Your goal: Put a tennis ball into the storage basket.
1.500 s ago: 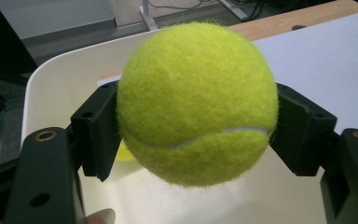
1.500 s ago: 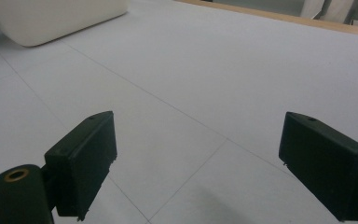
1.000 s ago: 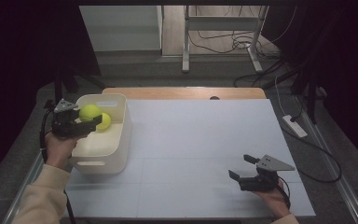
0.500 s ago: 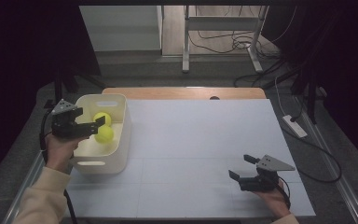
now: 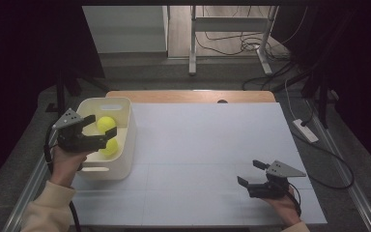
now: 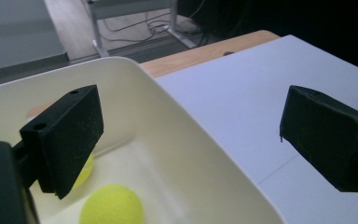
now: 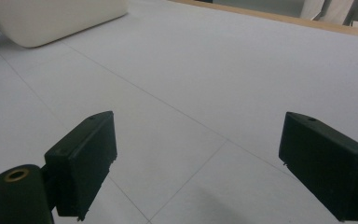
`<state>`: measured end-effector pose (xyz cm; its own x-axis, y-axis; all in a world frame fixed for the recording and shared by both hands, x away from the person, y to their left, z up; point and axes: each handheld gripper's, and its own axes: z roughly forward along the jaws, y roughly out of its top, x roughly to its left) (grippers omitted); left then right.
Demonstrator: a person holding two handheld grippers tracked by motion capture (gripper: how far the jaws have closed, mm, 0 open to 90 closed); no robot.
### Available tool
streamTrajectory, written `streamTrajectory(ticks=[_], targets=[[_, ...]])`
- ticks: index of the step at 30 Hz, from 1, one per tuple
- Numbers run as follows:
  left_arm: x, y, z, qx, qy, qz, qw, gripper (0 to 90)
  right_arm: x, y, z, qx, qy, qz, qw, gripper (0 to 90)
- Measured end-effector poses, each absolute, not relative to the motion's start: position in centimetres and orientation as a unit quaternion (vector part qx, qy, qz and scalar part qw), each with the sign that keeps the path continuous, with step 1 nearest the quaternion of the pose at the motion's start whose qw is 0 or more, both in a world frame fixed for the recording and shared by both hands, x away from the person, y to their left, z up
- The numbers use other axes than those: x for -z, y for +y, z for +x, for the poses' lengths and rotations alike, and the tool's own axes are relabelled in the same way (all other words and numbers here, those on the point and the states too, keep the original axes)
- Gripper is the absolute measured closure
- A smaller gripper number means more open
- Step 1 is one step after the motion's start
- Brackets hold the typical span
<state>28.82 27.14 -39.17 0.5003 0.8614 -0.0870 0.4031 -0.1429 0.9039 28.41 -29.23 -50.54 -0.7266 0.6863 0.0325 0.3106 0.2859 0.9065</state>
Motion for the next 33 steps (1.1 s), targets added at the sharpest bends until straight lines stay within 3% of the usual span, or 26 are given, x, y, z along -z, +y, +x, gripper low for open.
streamTrajectory(ticks=[33], targets=[[42.0, 20.6, 25.1, -0.178, 0.332, 0.761, 0.528, 8.7, 50.5, -29.3, 28.3, -0.505, 0.780, 0.320, 0.187, 11.2]])
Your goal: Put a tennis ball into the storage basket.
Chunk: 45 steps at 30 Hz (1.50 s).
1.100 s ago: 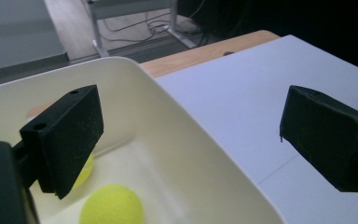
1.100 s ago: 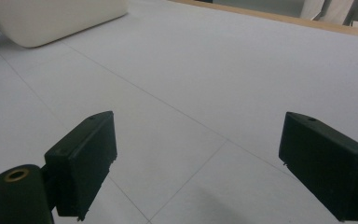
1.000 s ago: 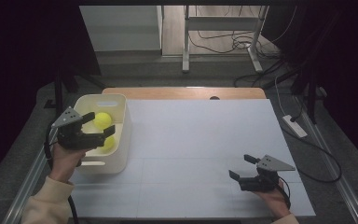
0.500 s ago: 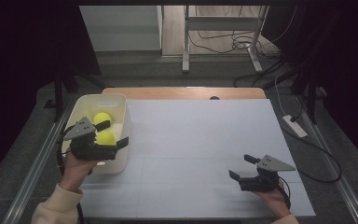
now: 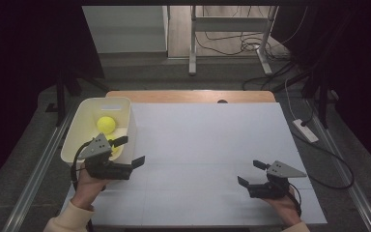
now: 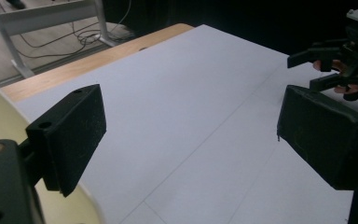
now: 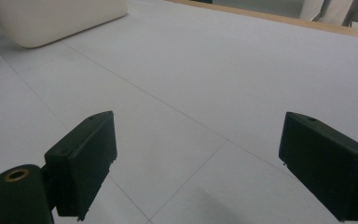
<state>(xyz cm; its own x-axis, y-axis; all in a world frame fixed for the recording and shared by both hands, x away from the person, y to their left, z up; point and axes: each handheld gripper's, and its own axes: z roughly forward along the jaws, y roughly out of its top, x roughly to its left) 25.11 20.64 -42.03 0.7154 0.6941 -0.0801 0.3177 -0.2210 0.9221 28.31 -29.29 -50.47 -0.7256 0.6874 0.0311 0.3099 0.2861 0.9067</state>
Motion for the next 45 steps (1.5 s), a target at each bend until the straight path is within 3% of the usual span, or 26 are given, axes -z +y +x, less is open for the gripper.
streamTrajectory(ticks=[21, 45], targets=[[45.1, 17.9, 23.3, -0.172, 0.285, 0.792, 0.512, 10.7, 50.4, -29.3, 28.2, -0.507, 0.779, 0.319, 0.188, 11.2], [50.8, 18.2, 23.4, -0.136, 0.316, 0.799, 0.494, 9.9, 50.6, -29.3, 28.2, -0.505, 0.781, 0.318, 0.186, 11.2]])
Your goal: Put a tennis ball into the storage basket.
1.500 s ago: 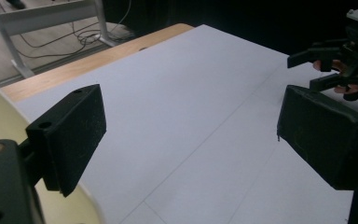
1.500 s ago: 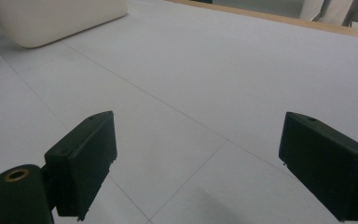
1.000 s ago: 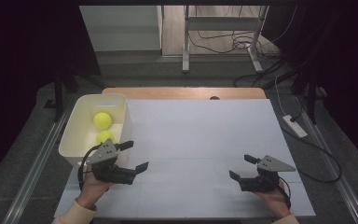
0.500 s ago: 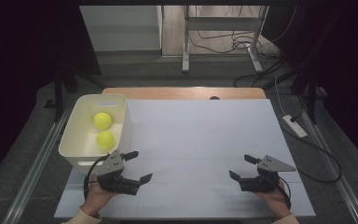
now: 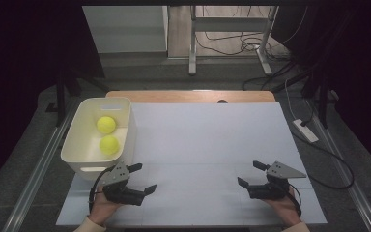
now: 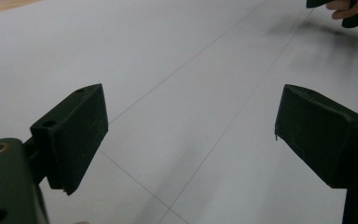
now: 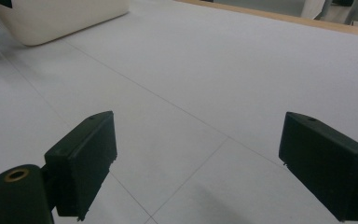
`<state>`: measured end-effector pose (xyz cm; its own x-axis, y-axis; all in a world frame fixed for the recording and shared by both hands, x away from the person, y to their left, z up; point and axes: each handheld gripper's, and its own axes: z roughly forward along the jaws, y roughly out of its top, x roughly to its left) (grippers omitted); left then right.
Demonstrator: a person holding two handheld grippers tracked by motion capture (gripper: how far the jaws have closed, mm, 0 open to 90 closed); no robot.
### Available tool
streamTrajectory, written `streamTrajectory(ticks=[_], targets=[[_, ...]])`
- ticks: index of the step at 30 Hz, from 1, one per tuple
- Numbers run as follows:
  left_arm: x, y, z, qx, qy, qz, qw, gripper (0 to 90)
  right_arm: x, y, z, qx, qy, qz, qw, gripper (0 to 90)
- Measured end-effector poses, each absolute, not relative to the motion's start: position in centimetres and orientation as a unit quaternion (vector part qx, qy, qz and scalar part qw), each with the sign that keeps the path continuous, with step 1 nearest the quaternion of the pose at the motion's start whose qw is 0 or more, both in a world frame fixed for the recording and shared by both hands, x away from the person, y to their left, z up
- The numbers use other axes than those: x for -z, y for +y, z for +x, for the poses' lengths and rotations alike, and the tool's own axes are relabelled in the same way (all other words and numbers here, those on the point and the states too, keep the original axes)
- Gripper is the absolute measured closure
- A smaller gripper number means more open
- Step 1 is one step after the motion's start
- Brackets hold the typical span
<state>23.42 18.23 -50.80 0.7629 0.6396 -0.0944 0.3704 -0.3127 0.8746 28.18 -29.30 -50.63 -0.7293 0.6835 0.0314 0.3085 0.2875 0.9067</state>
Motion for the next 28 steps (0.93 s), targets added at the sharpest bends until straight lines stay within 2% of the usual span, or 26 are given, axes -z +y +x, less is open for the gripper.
streamTrajectory(ticks=[28], targets=[[51.95, 17.97, 23.61, -0.133, 0.321, 0.802, 0.485, 9.4, 50.97, -29.38, 27.93, -0.502, 0.790, 0.307, 0.174, 11.2]])
